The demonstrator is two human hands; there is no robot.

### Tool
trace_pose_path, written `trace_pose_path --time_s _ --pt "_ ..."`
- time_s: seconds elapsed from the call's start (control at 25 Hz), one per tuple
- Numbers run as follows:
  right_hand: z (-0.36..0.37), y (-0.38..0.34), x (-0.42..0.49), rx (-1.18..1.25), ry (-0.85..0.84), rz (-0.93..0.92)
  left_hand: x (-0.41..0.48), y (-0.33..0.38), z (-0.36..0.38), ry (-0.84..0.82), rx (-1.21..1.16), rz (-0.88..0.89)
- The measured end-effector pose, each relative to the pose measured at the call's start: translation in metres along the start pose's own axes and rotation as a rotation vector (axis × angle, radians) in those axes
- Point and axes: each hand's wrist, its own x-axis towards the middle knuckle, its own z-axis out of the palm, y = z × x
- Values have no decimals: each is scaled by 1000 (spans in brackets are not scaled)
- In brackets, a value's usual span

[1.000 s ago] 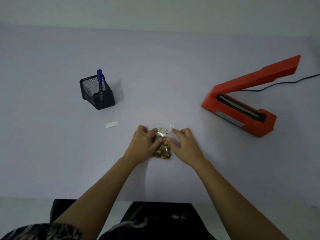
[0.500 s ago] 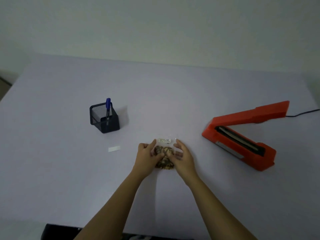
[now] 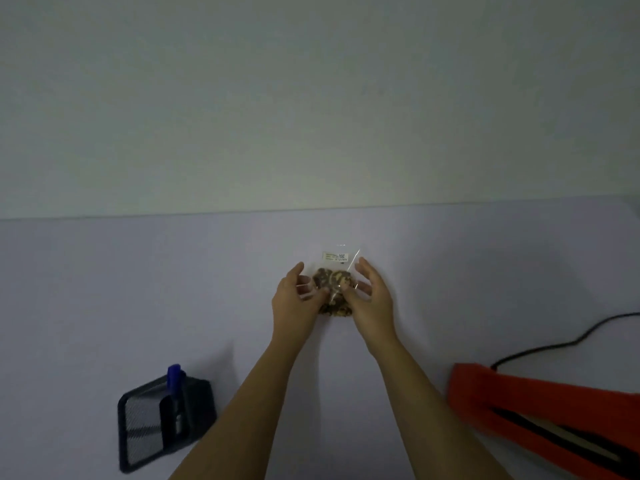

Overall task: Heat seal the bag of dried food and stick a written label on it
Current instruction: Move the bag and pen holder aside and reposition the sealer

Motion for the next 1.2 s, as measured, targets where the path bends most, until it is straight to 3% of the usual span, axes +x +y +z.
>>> trace_pose_path --time_s 0.36,0.8,0.92,1.04,1.2 --pt "37 -8 115 -175 64 -22 111 2 36 105 58 1" --pt "40 -7 112 -597 49 -198 104 10 33 85 192 54" --pt "42 -13 90 -674 40 -318 86 24 18 137 205 60" --pt "52 -13 56 -770 -45 -461 50 41 -8 216 197 73" --pt "70 -6 1 -889 -266 -469 -14 51 -67 383 232 134"
